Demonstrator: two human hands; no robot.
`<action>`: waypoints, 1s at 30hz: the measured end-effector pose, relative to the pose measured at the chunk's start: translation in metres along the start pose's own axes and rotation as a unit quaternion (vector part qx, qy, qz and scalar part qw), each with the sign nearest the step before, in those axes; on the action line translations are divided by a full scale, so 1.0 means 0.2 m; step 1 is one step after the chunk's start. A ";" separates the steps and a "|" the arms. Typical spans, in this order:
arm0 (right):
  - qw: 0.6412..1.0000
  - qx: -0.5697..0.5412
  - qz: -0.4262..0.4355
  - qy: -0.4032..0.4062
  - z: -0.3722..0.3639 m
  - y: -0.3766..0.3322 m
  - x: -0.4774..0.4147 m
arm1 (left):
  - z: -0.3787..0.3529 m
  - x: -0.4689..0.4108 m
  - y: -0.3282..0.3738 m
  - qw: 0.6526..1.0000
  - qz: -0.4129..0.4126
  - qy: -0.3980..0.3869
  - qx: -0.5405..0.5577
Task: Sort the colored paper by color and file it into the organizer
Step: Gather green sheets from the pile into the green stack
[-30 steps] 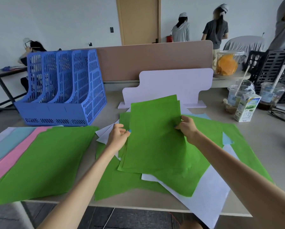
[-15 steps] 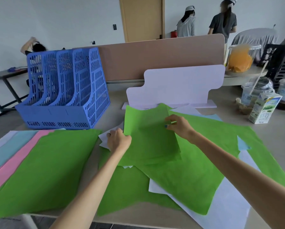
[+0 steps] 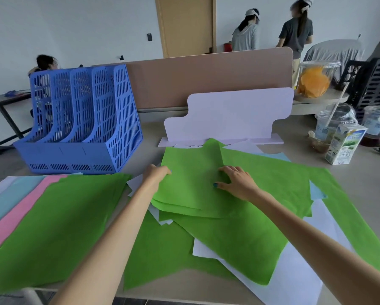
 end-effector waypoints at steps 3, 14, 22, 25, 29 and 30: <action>1.000 -0.001 0.000 0.002 -0.01 0.01 0.01 | 0.00 -0.02 0.00 0.996 -0.008 -0.017 -0.082; 1.000 -0.016 0.005 -0.013 0.00 0.01 0.05 | -0.06 -0.01 0.01 0.966 -0.008 -0.004 -0.258; 0.996 -0.032 -0.012 0.082 0.06 0.14 0.04 | -0.07 -0.01 0.02 0.979 -0.022 0.018 -0.200; 0.995 0.034 -0.070 0.066 0.06 0.27 0.04 | -0.06 -0.01 0.00 0.992 -0.008 0.031 -0.124; 0.988 0.048 -0.076 0.124 0.14 0.31 0.08 | -0.04 -0.01 0.00 0.999 -0.013 0.036 0.001; 0.984 0.042 -0.083 0.151 0.18 0.31 0.08 | -0.04 -0.01 0.01 0.999 -0.024 0.034 0.019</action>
Point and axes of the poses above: each hand's wrist, its own x-axis away from the middle knuckle, its own z-axis out of the back of the hand, y = z × x, the point moved 4 cm from there along -x, towards the middle knuckle, and after that the axes turned 14 degrees about -z, right-handed, at the moved point
